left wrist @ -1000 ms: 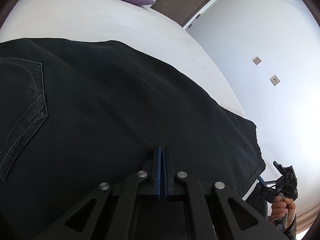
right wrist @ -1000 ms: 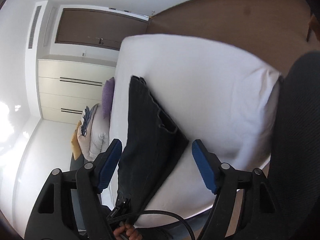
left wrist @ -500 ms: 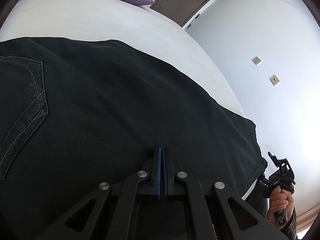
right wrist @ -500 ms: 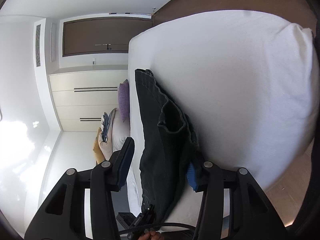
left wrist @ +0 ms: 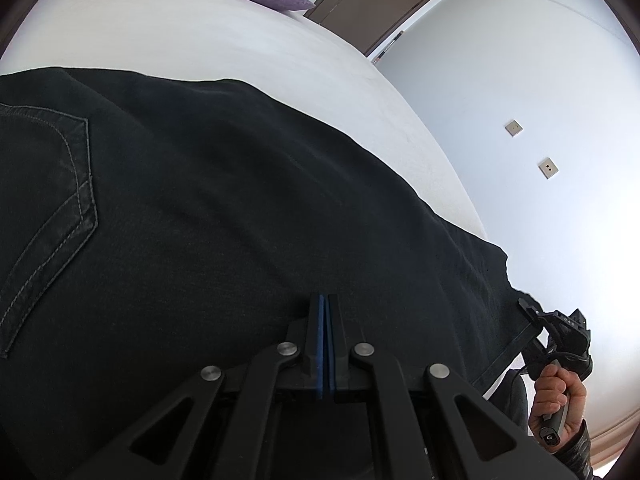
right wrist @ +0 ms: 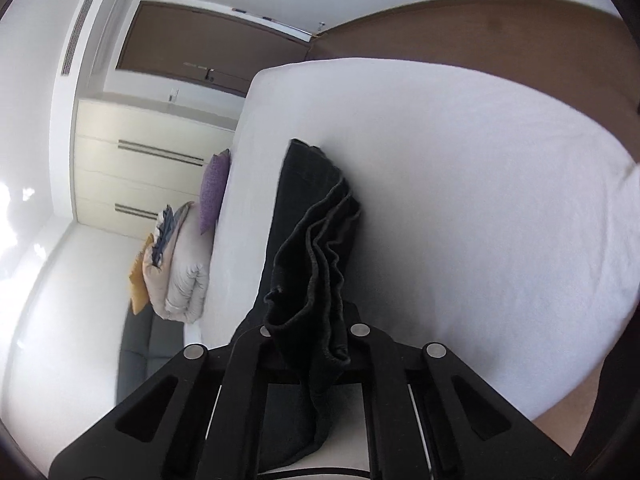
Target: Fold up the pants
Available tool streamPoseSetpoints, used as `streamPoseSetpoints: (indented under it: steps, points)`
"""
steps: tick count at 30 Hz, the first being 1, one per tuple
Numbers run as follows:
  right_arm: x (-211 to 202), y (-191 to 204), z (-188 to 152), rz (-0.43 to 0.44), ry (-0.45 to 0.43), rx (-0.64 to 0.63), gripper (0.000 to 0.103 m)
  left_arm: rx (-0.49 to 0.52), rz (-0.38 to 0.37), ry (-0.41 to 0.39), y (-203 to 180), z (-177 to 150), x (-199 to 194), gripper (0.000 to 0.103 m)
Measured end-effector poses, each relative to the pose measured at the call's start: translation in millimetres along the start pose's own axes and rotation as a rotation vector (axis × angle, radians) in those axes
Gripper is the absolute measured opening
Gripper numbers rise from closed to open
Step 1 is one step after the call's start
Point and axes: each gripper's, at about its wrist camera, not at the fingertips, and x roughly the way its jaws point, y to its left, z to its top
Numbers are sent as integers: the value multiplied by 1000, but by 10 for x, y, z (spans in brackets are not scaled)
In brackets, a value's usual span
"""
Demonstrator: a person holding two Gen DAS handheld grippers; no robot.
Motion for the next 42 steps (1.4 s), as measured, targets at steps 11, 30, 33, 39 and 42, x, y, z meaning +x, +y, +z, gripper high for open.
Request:
streamPoseSetpoints:
  steps: [11,30,33,39,42]
  points:
    - [784,1830,-2027,-276,135,-1272,5,-84,-115,-37,-151,107,-78,69]
    - [953,1925,-2817,-266,166,-1395,5,-108,-189,161,-493,446,571,16]
    - [906,1972,-2934,-247,177,-1412,5,-120,-190,159,-365,503,502,9]
    - [888,2121,-3308,-195,203,-1513,5,-49,-147,129,-290,657,207,9]
    - [965,2309,-3531,-153,222,-1553,5,-16,-112,118,-173,763,37,9]
